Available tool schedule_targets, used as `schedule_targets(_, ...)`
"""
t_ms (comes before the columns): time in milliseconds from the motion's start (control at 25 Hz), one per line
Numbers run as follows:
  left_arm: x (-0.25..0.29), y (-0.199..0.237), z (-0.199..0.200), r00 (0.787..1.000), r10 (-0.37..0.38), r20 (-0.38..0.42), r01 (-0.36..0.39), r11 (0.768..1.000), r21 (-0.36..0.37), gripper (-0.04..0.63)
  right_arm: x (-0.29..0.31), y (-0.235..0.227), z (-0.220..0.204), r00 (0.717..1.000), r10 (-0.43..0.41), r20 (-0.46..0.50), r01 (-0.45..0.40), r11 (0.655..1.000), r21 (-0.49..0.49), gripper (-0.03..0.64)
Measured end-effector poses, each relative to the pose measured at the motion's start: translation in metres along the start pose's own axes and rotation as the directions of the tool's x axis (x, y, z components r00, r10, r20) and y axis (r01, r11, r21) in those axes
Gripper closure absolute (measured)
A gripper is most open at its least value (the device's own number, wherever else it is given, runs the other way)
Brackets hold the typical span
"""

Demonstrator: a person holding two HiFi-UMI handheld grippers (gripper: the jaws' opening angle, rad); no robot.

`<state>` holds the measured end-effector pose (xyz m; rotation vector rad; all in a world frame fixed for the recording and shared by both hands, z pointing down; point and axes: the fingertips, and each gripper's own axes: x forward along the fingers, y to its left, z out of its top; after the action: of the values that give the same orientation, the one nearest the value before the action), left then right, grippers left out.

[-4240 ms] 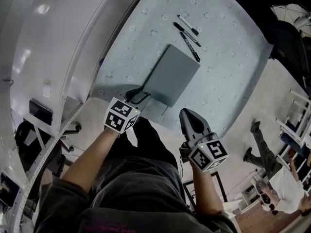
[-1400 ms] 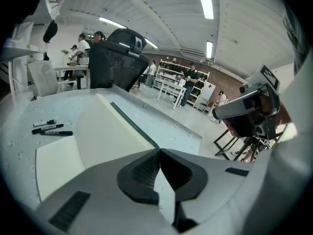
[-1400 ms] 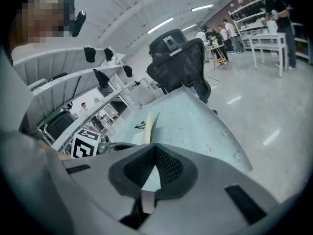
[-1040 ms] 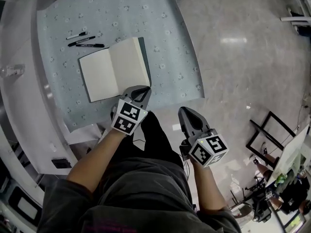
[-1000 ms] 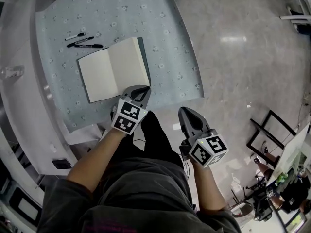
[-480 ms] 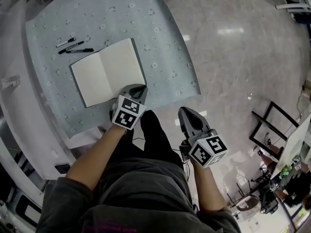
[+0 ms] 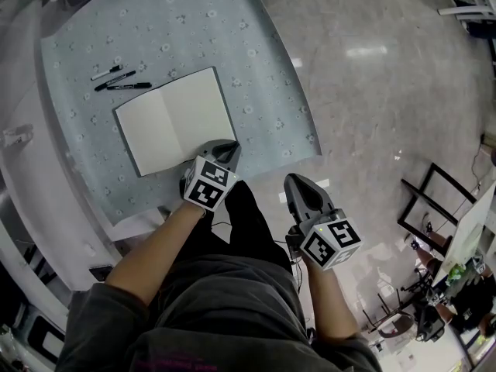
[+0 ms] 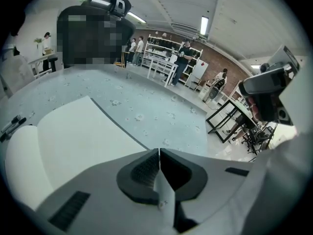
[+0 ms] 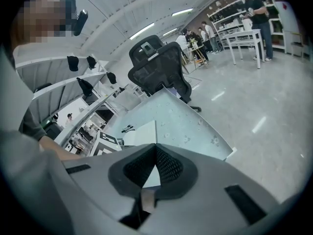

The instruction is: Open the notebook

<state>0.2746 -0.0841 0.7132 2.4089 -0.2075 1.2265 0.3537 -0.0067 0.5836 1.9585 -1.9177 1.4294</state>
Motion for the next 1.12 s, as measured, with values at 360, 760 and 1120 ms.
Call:
schedule_targets(360,-0.015,0.002,0.006,0.999,-0.031,0.041,0.03,1.0,0.008,0.558,0.006,0.014,0.005,1.0,-0.003,0.008,0.003,1.0,-0.013,0.614)
schedule_targets(760,-0.051,0.006,0.023,0.992,-0.044,0.121,0.045,0.999,-0.004,0.535,0.015,0.044,0.018,0.999,0.014,0.031,-0.013,0.999,-0.048,0.614)
schedule_targets(1120,-0.113,0.018,0.034,0.977,-0.011,0.214,0.016,1.0,-0.023,0.528,0.025,0.085,0.036,0.997,0.055,0.046,-0.05,0.993,-0.111,0.614)
